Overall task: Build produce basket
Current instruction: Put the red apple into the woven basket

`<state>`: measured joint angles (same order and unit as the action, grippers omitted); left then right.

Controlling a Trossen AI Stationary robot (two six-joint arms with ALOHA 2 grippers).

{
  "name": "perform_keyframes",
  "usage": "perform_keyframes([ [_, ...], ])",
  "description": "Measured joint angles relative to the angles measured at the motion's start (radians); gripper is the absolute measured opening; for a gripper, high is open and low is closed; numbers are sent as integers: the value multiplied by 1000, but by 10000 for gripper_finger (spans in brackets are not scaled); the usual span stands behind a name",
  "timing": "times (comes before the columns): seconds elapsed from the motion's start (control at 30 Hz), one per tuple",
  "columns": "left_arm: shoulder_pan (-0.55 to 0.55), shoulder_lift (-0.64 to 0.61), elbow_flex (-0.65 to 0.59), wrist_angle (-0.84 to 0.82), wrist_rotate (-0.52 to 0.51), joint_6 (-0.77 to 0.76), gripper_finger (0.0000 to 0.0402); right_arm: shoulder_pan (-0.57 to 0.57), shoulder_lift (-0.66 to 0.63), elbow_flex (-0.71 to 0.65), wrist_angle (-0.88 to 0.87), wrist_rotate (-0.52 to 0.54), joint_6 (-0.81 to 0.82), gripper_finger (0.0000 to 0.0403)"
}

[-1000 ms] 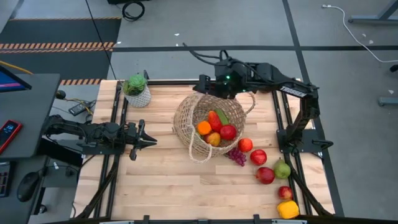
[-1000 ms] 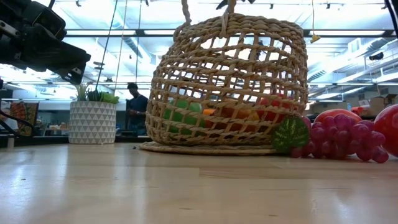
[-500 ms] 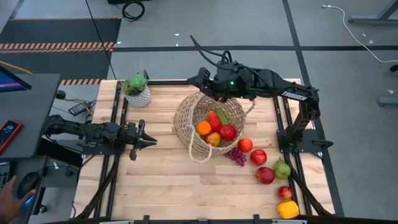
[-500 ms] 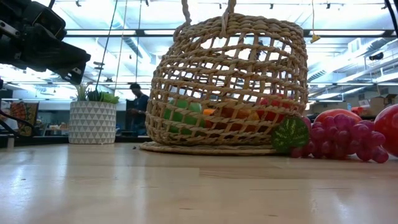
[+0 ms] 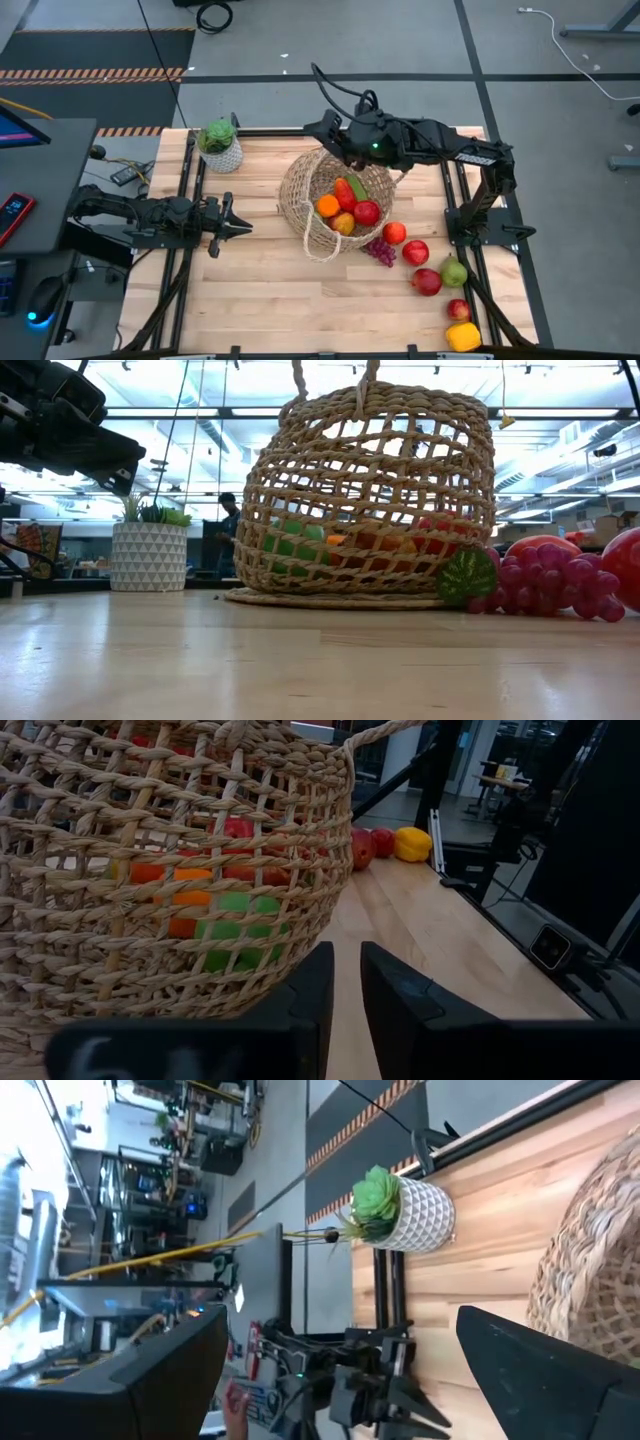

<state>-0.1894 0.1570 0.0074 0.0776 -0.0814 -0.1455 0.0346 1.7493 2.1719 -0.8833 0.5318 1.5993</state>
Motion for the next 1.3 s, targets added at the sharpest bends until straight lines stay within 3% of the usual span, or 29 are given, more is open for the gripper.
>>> perform_keyframes([
  [1.3,0,0,0,0,0,0,57,20,0,0,145,55,21,395],
])
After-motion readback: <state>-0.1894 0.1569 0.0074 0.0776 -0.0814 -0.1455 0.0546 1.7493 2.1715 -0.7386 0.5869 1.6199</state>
